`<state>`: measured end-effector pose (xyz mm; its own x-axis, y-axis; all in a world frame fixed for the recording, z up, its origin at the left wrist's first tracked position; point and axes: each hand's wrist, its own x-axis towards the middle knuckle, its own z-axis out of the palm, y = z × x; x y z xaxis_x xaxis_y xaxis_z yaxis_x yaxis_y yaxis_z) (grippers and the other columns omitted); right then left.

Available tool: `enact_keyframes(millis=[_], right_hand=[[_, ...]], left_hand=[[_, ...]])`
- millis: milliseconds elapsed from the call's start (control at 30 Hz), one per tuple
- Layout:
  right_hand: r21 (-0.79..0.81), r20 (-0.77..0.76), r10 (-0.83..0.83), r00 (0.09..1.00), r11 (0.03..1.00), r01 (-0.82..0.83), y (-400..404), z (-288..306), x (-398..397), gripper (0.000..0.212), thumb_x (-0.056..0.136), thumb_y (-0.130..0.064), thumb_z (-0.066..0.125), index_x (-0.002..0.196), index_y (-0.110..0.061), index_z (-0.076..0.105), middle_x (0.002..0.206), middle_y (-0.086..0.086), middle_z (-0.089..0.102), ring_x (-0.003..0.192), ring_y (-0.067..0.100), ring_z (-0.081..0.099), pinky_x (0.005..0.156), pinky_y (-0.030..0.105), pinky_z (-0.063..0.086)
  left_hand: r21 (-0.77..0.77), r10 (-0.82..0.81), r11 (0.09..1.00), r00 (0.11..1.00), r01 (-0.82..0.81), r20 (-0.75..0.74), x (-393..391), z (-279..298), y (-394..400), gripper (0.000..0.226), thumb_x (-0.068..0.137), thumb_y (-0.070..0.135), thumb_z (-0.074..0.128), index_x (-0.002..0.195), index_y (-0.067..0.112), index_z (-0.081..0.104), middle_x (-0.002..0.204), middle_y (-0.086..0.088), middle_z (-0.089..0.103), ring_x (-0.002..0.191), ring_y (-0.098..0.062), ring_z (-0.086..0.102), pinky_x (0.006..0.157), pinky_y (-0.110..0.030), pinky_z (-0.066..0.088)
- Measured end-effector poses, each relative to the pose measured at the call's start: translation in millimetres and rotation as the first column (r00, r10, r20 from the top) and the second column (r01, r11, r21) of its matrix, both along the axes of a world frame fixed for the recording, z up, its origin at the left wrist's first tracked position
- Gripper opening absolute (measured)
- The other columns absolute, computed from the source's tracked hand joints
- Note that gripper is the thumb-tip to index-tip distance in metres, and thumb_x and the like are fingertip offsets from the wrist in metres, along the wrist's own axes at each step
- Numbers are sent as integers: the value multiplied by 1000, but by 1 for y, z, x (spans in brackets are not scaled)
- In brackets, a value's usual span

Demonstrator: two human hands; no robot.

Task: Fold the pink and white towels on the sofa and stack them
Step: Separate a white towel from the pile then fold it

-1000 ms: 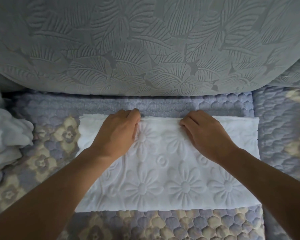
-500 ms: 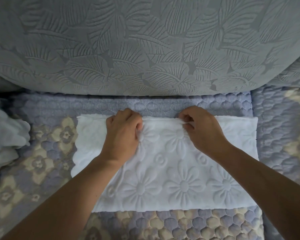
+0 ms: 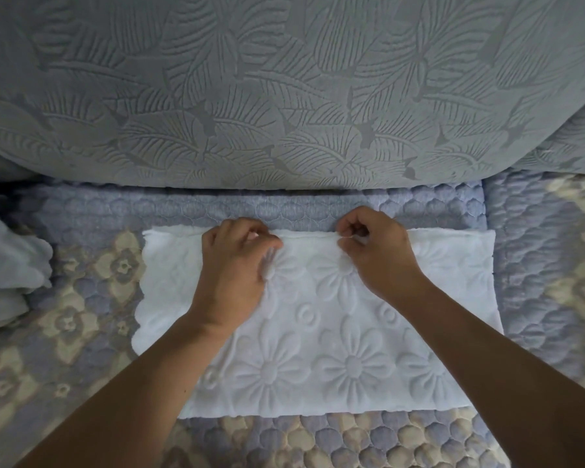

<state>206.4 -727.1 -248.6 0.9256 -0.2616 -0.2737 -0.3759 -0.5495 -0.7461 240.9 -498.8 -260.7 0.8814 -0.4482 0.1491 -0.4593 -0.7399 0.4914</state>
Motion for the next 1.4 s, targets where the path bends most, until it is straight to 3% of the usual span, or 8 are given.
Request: enact_keyframes(millis=[200,367,533,767,967,1167,1267,1400], right_hand=[[7,180,-25,983,1000,24,8,-11,-2,32,78,12,66,79,-21,64,77,-4,65,71,9,57,70,31,51],[-284,208,196,958,950,-133,-5,-13,-8,29,78,-5,73,103,-17,67,98,-9,58,87,9,58,87,35,47],[-568,115,456,882,759,-318,-64,-2,-21,24,88,-33,67,104,-17,69,97,-6,70,88,18,66,97,45,41],[-624,54,434,899,717,-309,-134,5,-33,9,87,-24,67,92,-16,69,90,-6,72,85,11,64,107,51,37],[-352,144,128,981,933,-70,-137,-2,-35,21,80,12,68,91,-6,72,89,-4,64,83,4,58,84,3,41],[-636,279,27,960,754,164,-64,14,-54,37,77,1,62,113,-7,69,121,20,58,115,39,50,101,49,40],[-630,-17,195,981,759,-162,-1,18,-77,53,102,-37,44,149,-14,41,158,18,30,149,39,21,121,56,17],[-613,-238,-111,965,788,-61,-37,-15,-87,71,99,-67,9,159,-32,-7,167,2,-15,153,26,-14,123,57,3]], left_hand=[[127,-290,950,957,285,23,-34,16,-36,32,87,1,49,111,6,69,105,-11,63,94,-31,58,83,-45,45],[340,-271,894,957,290,-103,-58,-6,-33,50,104,29,38,148,6,45,149,-16,45,139,-34,42,118,-51,27],[375,-225,888,963,265,-147,-60,-8,-34,64,99,45,44,156,18,35,164,-10,25,153,-33,17,119,-58,20],[403,-210,880,967,252,-147,-60,-9,-35,67,96,45,46,157,23,30,166,-15,17,154,-35,9,120,-60,18],[426,-199,870,968,246,-153,-61,-10,-37,69,95,46,47,157,24,30,166,-15,17,155,-34,9,120,-59,16],[476,-146,850,968,228,-202,-60,-1,-49,74,88,45,47,158,28,29,167,-12,15,155,-33,7,121,-59,13],[476,-131,853,970,214,-203,-60,0,-50,71,92,48,42,158,29,26,168,-11,12,155,-32,3,122,-57,11],[424,-222,863,960,274,-168,-54,-7,-29,63,103,52,27,161,28,16,168,-11,4,156,-29,-3,124,-53,11]])
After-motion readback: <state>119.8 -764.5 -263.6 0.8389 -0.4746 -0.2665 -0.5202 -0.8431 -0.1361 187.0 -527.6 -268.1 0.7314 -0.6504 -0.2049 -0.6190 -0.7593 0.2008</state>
